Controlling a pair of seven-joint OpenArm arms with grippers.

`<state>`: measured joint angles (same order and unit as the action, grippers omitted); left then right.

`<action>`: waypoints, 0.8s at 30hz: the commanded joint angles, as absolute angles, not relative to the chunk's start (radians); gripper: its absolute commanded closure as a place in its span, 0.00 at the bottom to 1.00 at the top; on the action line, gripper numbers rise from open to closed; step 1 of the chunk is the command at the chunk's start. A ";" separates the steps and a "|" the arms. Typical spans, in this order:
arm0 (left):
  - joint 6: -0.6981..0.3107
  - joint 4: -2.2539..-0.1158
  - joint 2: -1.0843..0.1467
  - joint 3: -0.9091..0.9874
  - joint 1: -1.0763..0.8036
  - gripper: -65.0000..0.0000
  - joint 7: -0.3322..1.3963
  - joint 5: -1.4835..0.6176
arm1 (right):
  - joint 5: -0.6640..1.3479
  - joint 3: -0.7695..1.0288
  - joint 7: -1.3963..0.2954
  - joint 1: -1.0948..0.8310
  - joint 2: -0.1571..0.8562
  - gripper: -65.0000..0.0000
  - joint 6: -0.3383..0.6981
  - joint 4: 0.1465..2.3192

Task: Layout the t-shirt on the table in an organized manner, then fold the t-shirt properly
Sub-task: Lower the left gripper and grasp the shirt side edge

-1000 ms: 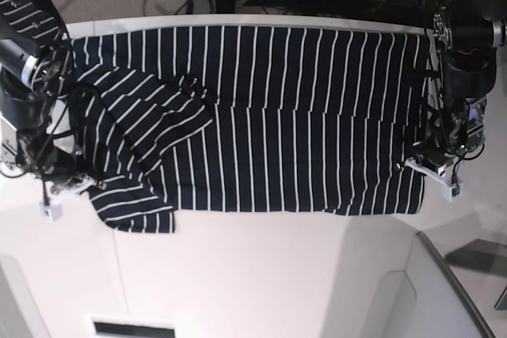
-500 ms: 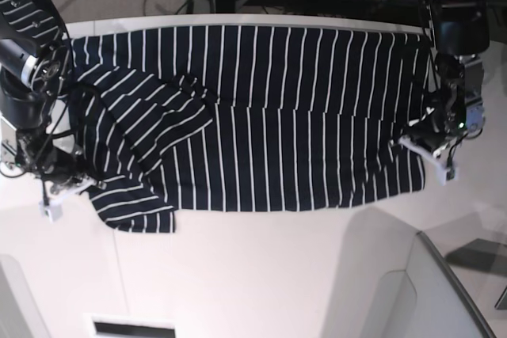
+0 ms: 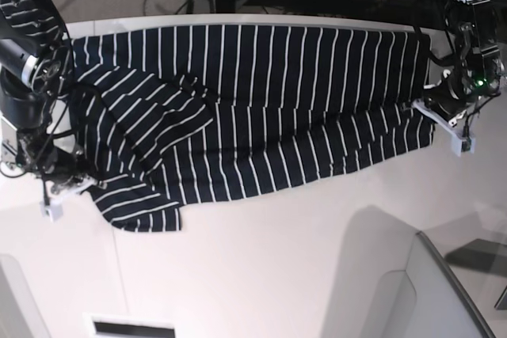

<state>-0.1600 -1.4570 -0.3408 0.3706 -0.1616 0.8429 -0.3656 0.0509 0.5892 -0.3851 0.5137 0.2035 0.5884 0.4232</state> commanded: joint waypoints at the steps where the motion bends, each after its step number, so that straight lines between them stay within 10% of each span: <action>1: -0.159 -1.475 -0.361 0.381 -0.159 1.00 0.825 -0.364 | 0.065 0.588 -0.367 0.541 0.217 1.00 0.601 0.437; 5: -0.159 -1.475 -0.361 0.390 -0.173 1.00 0.825 -0.367 | 0.065 0.588 -0.367 0.541 0.217 1.00 0.601 0.437; 13: -0.160 -1.475 -0.363 0.498 -0.166 0.11 0.826 -0.371 | 0.065 0.588 -0.367 0.529 0.217 1.00 0.601 0.437; 24: -0.289 -1.069 -0.395 0.552 0.136 0.14 0.745 -0.367 | 0.065 0.588 -0.367 0.522 0.217 1.00 0.601 0.437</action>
